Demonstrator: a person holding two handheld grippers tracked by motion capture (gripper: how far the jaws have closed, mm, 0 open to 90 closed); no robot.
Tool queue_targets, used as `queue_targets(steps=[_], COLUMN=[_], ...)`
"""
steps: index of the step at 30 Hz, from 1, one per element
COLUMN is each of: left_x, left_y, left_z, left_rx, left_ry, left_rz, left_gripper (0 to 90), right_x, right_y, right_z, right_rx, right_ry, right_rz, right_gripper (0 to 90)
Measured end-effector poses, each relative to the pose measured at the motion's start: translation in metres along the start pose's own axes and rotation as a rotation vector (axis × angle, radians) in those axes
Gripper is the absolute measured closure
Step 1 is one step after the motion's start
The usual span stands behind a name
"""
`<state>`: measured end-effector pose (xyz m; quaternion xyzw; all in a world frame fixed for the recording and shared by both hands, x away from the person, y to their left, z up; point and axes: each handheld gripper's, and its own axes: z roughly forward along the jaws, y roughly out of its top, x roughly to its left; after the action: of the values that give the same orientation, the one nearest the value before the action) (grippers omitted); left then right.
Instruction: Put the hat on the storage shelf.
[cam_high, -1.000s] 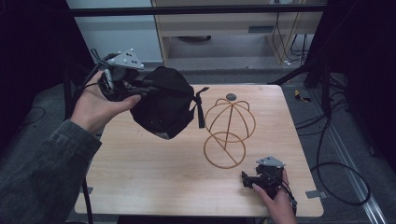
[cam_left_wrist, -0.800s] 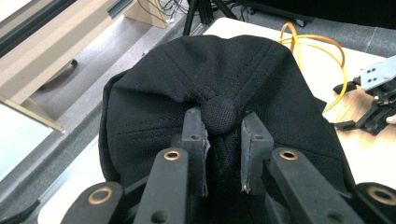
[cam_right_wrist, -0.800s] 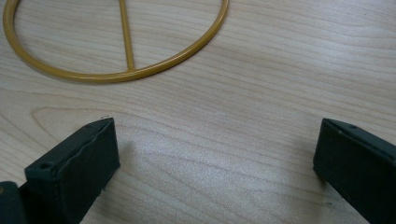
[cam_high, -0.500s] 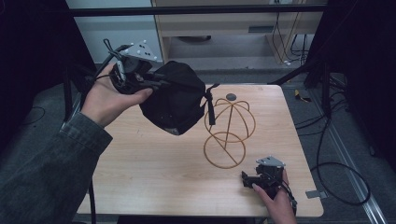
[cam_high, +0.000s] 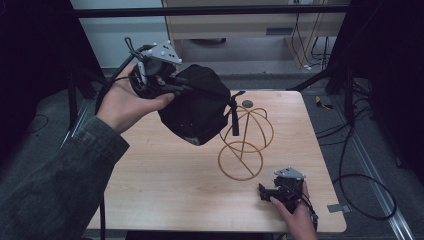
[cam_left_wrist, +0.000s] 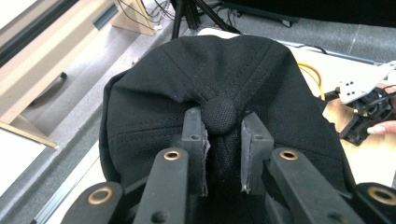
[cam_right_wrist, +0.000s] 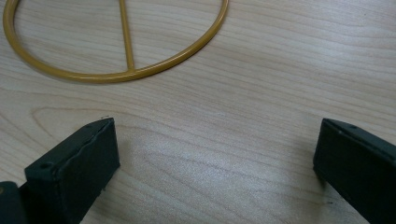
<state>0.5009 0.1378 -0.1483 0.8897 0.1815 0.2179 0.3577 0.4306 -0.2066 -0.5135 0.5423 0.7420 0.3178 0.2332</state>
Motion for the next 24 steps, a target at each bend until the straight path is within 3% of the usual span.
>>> queue_targets(steps=[24], left_x=[-0.024], left_y=[0.044], left_z=[0.042], left_rx=[0.003], left_ry=[-0.056], left_rz=[0.058], left_gripper=[74.8], right_x=[0.0], right_y=[0.0], right_z=[0.0], right_rx=[-0.001], right_ry=[0.001], right_rz=[-0.001], right_gripper=[0.3])
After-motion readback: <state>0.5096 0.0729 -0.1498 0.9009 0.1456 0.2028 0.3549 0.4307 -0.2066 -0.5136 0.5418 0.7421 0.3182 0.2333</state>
